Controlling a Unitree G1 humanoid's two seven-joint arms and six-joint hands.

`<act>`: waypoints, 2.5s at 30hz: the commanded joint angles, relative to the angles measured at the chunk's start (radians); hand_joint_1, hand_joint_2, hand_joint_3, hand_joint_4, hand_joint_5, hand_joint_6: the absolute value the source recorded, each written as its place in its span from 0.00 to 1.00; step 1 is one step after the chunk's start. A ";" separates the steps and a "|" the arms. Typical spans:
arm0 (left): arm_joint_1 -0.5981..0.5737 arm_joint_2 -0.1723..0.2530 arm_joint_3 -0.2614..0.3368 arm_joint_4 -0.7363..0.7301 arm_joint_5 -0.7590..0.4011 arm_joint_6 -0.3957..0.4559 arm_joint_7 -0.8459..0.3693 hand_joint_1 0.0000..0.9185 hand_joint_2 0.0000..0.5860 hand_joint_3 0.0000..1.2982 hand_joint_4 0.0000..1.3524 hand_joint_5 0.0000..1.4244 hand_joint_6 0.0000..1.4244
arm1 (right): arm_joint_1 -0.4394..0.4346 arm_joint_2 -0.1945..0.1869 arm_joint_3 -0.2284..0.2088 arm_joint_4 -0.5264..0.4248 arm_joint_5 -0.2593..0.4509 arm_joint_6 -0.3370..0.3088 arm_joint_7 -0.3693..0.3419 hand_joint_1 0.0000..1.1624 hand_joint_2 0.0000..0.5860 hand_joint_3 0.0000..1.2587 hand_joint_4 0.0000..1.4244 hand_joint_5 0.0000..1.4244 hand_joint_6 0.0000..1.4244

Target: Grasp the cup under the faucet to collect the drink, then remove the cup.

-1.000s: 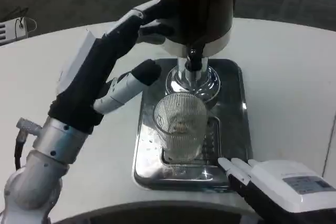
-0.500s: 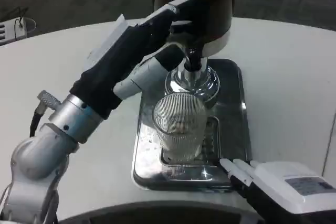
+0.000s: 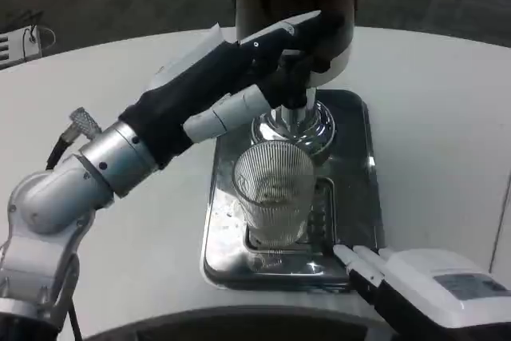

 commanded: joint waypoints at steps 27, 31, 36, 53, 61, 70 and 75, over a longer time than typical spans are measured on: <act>-0.101 0.095 -0.166 0.173 0.183 -0.162 -0.095 0.00 0.05 0.09 0.05 0.12 0.16 | -0.013 0.016 -0.129 0.039 0.331 0.271 -0.162 0.43 0.75 0.00 0.00 0.00 0.00; -0.111 0.105 -0.182 0.191 0.203 -0.188 -0.094 0.00 0.05 0.09 0.04 0.12 0.16 | -0.018 0.017 -0.150 0.046 0.416 0.320 -0.216 0.43 0.74 0.00 0.00 0.00 0.00; -0.121 0.113 -0.196 0.207 0.216 -0.216 -0.092 0.00 0.04 0.09 0.04 0.12 0.16 | -0.020 -0.001 -0.171 0.056 0.517 0.369 -0.285 0.45 0.68 0.00 0.00 0.00 0.00; -0.141 0.114 -0.202 0.221 0.220 -0.224 -0.081 0.00 0.04 0.09 0.04 0.11 0.15 | 0.009 -0.115 -0.157 0.051 0.690 0.423 -0.450 0.48 0.63 0.00 0.00 0.00 0.00; -0.139 0.112 -0.205 0.222 0.220 -0.232 -0.080 0.00 0.04 0.09 0.04 0.11 0.15 | 0.034 -0.137 -0.149 0.083 0.762 0.379 -0.541 0.54 0.51 0.00 0.00 0.02 0.05; -0.132 0.116 -0.202 0.219 0.218 -0.233 -0.078 0.00 0.04 0.09 0.03 0.10 0.16 | 0.049 -0.088 -0.156 0.270 0.896 0.220 -0.733 0.63 0.41 0.00 0.00 0.05 0.06; -0.126 0.119 -0.196 0.216 0.216 -0.237 -0.075 0.00 0.04 0.09 0.03 0.10 0.16 | 0.029 -0.070 -0.142 0.361 0.924 0.136 -0.828 0.65 0.38 0.00 0.00 0.05 0.07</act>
